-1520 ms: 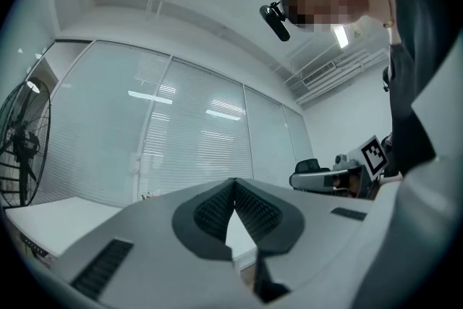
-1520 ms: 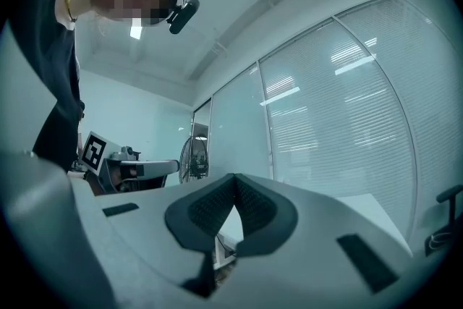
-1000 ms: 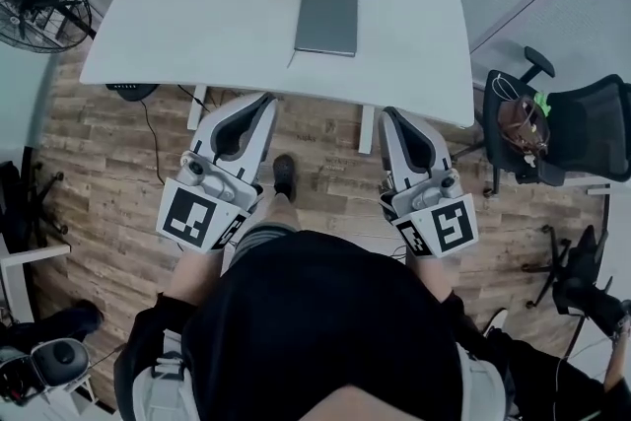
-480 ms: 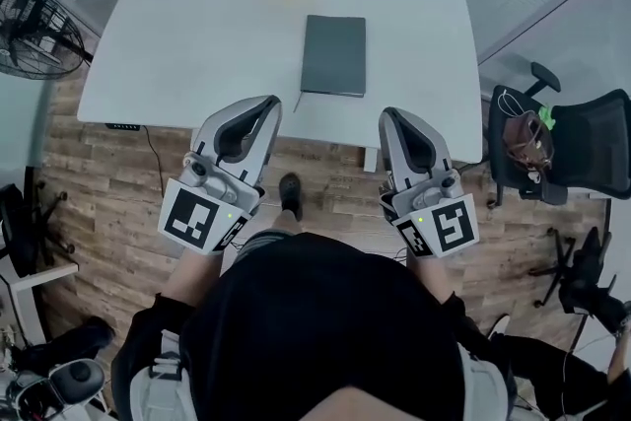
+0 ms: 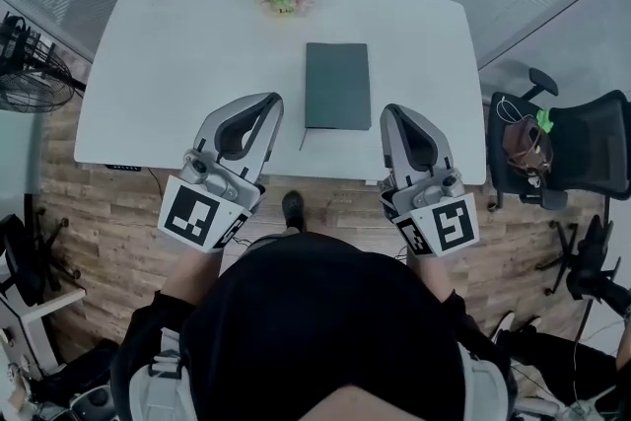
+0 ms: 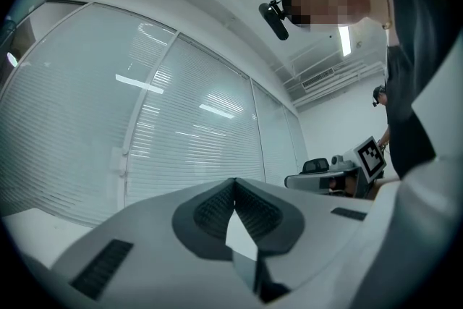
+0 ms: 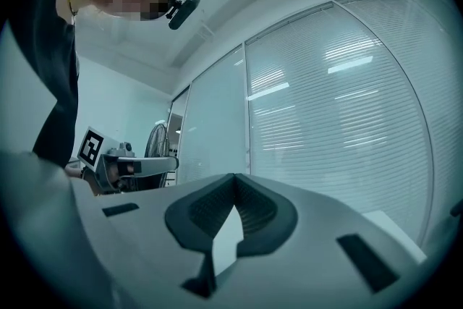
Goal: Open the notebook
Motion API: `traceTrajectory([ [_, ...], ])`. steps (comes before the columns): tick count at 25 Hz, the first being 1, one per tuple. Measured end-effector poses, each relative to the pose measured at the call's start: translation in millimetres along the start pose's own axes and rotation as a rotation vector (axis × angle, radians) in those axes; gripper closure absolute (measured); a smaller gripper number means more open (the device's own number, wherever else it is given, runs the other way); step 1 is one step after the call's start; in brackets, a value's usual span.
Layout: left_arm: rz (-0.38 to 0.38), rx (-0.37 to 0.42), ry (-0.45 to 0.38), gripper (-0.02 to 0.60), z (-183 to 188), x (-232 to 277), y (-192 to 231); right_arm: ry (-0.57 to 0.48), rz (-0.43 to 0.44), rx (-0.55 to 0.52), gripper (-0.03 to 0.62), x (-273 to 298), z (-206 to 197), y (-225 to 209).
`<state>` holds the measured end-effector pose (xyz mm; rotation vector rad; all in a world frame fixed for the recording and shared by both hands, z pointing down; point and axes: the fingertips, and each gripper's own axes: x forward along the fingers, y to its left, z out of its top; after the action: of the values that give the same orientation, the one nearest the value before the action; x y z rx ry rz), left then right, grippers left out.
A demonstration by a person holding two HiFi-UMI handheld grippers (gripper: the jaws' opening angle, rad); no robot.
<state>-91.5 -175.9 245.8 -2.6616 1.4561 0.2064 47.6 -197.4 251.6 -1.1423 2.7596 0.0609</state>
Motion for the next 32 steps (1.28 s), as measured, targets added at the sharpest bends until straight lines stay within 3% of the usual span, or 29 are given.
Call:
traceTrajectory([
  [13,-0.056,-0.033,0.003,0.569,-11,25,35,0.045,-0.09,-0.034,0.591,30,-18,-24],
  [28,-0.016,-0.013,0.022,0.569,-23,23,51,0.047,-0.102,-0.041,0.591,35,-26,-35],
  [32,-0.018,-0.021,0.02,0.569,-24,24,51,0.131,-0.136,-0.062,0.591,32,-42,-41],
])
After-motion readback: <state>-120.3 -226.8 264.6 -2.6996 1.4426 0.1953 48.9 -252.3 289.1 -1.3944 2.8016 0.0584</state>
